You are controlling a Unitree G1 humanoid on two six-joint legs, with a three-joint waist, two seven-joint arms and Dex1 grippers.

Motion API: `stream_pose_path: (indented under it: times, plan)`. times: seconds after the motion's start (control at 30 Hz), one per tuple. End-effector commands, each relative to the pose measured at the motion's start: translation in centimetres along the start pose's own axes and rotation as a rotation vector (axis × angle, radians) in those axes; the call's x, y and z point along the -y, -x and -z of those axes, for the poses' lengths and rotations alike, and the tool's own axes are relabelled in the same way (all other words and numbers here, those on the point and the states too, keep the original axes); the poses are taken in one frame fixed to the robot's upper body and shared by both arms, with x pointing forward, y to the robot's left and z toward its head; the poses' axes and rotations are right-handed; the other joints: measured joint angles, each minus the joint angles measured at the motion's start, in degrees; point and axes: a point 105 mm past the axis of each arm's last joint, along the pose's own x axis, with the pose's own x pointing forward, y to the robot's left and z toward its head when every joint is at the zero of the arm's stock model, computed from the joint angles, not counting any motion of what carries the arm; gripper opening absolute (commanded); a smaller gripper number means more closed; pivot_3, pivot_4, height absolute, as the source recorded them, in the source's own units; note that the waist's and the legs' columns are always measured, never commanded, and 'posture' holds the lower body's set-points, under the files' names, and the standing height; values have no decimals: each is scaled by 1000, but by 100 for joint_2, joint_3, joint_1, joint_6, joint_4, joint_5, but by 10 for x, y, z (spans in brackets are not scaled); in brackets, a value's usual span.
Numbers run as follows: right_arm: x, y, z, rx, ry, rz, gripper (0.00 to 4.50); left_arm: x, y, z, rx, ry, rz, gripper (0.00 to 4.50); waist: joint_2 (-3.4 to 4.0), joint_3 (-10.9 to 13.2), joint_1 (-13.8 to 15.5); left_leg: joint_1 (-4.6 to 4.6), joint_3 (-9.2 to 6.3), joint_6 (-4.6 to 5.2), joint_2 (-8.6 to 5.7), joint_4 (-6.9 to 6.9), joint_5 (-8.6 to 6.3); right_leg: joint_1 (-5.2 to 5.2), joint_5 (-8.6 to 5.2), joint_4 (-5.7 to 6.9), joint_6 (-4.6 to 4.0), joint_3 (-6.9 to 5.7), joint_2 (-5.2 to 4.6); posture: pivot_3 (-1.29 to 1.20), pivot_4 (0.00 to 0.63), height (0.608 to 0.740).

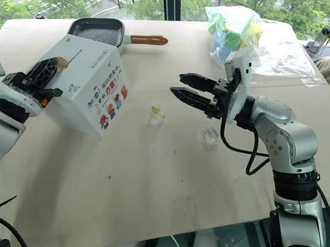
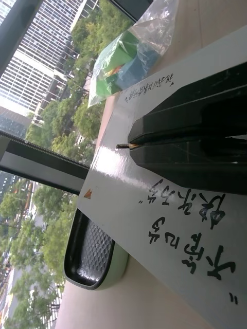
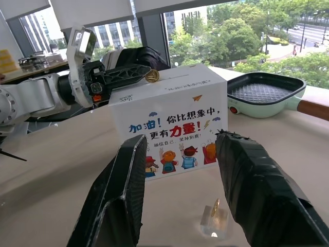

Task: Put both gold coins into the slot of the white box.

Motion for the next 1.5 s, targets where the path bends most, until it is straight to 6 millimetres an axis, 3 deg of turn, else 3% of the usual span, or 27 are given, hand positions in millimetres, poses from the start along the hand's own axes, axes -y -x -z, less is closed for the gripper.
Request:
stream_pose_path:
  times: [0.03,0.4,0.9,1.5]
  plan:
    - [-3,-2,-16,33,81,-23,2291,5,-1,2,-17,-45,15,0,0,0,0,0,0,0,0,0,0,0,0,0,0,0,0,0,150,721]
    - [-14,-6,-39,174,122,-101,2291,9,-6,2,-65,-185,-18,0,0,0,34,2,-10,-2,-2,4,1,5,0,3,0,-8,-2,0,150,721]
    - [-14,-6,-35,160,121,-105,2291,-2,-7,1,-84,-252,-132,0,0,-1,11,19,-11,-23,-4,6,14,2,0,51,-1,-6,-3,0,150,721]
    - [-14,-7,-35,166,110,-98,2291,19,-11,0,-76,-349,-49,0,0,-1,40,20,-17,-30,-7,10,18,2,0,63,-2,-10,-7,0,150,721]
